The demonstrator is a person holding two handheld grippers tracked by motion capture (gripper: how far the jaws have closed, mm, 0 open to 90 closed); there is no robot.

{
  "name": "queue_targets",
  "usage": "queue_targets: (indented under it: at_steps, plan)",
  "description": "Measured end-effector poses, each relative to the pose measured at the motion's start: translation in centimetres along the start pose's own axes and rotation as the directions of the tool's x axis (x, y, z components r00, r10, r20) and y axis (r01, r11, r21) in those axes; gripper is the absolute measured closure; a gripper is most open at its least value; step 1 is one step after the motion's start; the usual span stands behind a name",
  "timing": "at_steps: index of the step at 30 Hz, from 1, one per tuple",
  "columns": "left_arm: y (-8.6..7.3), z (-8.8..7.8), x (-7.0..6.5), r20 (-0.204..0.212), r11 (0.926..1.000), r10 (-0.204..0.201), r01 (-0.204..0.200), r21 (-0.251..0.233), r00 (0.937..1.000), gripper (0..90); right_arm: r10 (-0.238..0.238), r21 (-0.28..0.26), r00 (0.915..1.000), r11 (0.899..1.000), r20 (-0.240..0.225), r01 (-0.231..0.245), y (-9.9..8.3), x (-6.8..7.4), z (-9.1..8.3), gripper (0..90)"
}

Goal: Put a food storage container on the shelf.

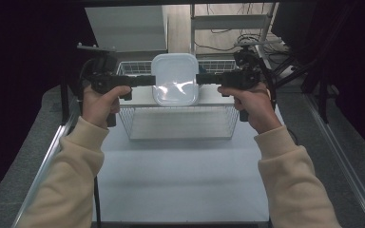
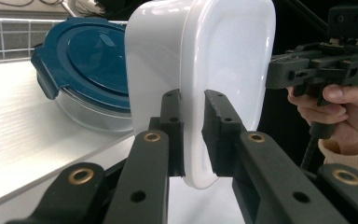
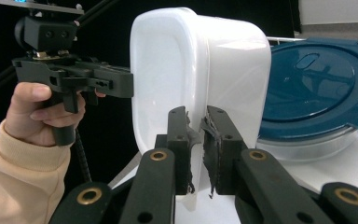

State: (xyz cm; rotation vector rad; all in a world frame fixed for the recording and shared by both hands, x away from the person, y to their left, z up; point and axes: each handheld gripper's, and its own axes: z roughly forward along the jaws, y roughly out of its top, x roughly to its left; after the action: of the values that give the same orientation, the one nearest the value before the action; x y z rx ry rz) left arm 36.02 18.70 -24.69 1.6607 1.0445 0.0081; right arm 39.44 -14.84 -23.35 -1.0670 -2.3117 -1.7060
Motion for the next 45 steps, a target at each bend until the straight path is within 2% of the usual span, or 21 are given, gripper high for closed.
queue_targets:
  at_steps: [3, 7, 15, 19, 29, 31, 33, 36, 40, 42, 45]
  plan:
    - [0.6, 0.4, 0.3, -0.01, 0.9999, -0.005, 0.005, 0.011, 0.9999, 79.2, 0.026, 0.011, 0.9996, 1.0, -0.003, -0.026, 0.3, -0.8, 0.3, 80.3]
    - [1.3, 0.7, 0.5, -0.008, 0.9998, -0.008, 0.008, 0.017, 0.9999, 79.2, 0.028, 0.013, 0.9995, 1.0, 0.013, -0.028, 0.9, -1.1, 0.5, 80.1]
    - [3.1, 1.3, 1.0, 0.003, 0.9995, -0.009, 0.009, 0.031, 1.0, 79.2, 0.039, 0.002, 0.9992, 0.999, 0.012, -0.039, 2.3, -1.9, 0.3, 80.2]
    - [3.9, 1.6, 1.3, 0.004, 0.9992, -0.018, 0.018, 0.035, 0.9998, 79.3, 0.061, 0.004, 0.9981, 0.998, 0.006, -0.062, 2.9, -2.6, 0.4, 80.1]
    - [4.9, 2.6, 2.9, 0.011, 0.9953, -0.079, 0.078, 0.057, 0.9968, 79.5, 0.105, 0.026, 0.9942, 0.994, 0.021, -0.106, 4.2, -4.0, 1.5, 79.6]
    - [5.0, 2.9, 3.5, 0.033, 0.9931, -0.105, 0.103, 0.056, 0.9939, 79.9, 0.129, 0.038, 0.9912, 0.991, 0.032, -0.13, 4.3, -4.6, 1.9, 78.9]
    - [5.3, 3.1, 4.0, 0.064, 0.9902, -0.132, 0.129, 0.052, 0.9891, 80.5, 0.167, 0.037, 0.9857, 0.985, 0.021, -0.168, 4.5, -5.4, 2.1, 78.4]
    - [5.8, 3.4, 4.6, 0.063, 0.9872, -0.152, 0.148, 0.058, 0.9864, 80.1, 0.198, 0.038, 0.9799, 0.979, 0.022, -0.199, 5.0, -6.1, 2.4, 77.7]
    - [6.3, 3.9, 5.5, 0.058, 0.9791, -0.196, 0.192, 0.068, 0.9789, 78.3, 0.224, 0.051, 0.9743, 0.973, 0.026, -0.225, 5.7, -6.6, 2.9, 76.7]
    - [6.5, 4.2, 6.3, 0.072, 0.971, -0.233, 0.228, 0.073, 0.9698, 77.8, 0.238, 0.055, 0.9709, 0.969, 0.028, -0.239, 6.0, -6.8, 3.2, 75.9]
    - [6.5, 4.6, 7.2, 0.103, 0.9614, -0.272, 0.266, 0.07, 0.9567, 76.6, 0.289, 0.042, 0.9571, 0.956, 0.025, -0.29, 6.2, -7.6, 3.7, 74.8]
